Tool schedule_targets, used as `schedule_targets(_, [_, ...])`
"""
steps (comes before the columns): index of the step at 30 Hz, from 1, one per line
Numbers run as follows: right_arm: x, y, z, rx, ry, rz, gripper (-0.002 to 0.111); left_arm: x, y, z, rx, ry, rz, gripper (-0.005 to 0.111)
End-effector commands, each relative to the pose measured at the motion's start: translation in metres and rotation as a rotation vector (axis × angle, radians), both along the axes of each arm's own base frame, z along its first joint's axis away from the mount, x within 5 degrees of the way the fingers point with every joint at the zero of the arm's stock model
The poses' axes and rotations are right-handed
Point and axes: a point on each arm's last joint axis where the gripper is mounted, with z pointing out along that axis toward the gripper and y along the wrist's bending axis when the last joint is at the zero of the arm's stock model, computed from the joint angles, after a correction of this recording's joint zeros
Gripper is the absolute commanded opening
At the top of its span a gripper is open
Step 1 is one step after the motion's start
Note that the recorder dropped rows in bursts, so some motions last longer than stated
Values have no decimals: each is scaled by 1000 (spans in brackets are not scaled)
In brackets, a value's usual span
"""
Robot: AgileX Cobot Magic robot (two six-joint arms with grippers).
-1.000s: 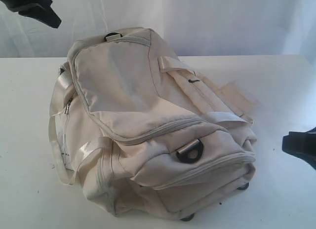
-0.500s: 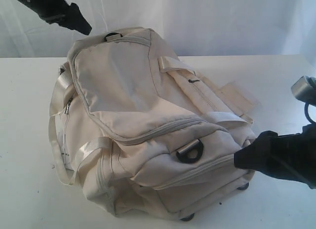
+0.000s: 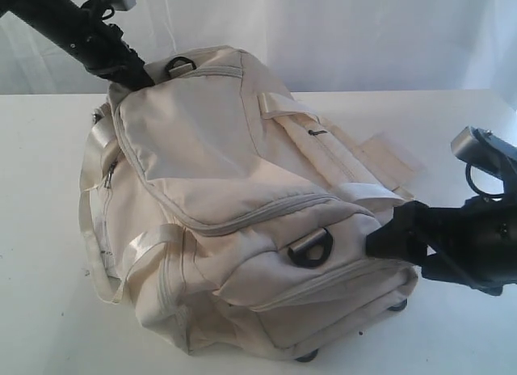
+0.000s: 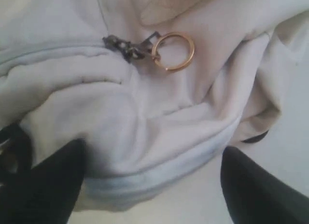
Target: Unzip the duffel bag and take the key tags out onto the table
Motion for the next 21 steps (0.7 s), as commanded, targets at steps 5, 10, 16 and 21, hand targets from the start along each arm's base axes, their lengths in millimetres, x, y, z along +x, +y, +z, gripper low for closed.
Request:
schedule_targets(5, [26,0,-19,64,-31,-77,72,-10,4,6,-6,100,29,0])
schedule_targets(10, [34,1,-31,101,1,-99,44,-16,16,22,54,97,117,0])
schedule_targets(16, [41,-7,-33,33,-27,-160,0,-28,25,49,74,54,163,0])
schedule_targets(21, [56,-14,-19,-35,-115,-179,0,-44,31,49,130,110,179,0])
